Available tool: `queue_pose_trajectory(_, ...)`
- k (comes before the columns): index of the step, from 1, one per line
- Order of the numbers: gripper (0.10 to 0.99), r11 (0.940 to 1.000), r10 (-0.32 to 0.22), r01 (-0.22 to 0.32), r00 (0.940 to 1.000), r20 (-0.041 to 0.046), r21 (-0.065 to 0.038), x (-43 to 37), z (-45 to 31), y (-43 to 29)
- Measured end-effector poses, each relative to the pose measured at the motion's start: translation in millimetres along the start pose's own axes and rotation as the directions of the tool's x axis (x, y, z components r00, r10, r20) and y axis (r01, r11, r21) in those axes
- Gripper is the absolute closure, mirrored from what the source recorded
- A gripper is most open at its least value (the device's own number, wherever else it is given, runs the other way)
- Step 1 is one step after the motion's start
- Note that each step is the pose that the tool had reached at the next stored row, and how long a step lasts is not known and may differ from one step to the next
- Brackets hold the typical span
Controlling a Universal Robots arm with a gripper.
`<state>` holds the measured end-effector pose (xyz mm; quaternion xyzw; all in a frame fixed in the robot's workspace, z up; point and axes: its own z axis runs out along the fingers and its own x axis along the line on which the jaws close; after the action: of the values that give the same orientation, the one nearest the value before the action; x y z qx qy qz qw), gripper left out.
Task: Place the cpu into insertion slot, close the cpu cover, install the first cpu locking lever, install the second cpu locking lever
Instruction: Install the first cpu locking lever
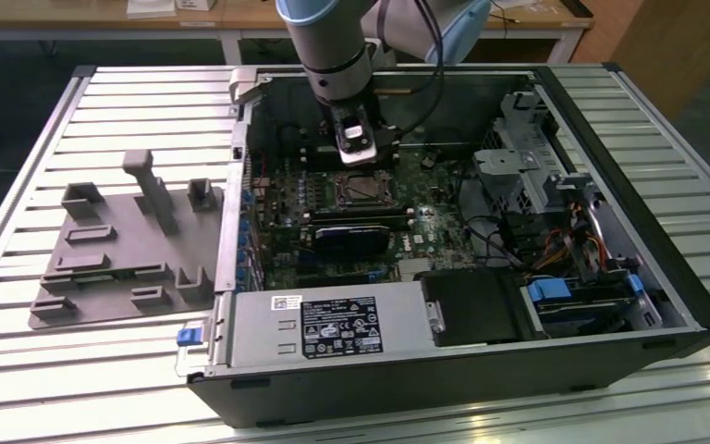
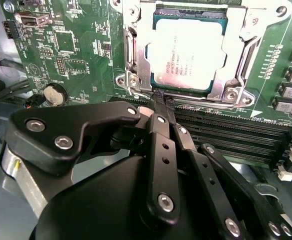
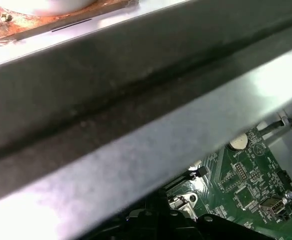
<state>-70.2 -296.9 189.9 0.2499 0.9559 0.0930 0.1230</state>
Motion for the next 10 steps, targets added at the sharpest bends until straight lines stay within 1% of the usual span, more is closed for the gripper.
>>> queue_pose_trajectory(4, 0.98, 1.0, 0.0, 0.0, 1.0, -0.0001, -0.001, -0.2, 0.3, -0.5)
queue_pose_trajectory(10, 0.98, 1.0, 0.002, -0.002, 1.0, -0.0033, -0.007, -1.1, 0.2, -2.0)
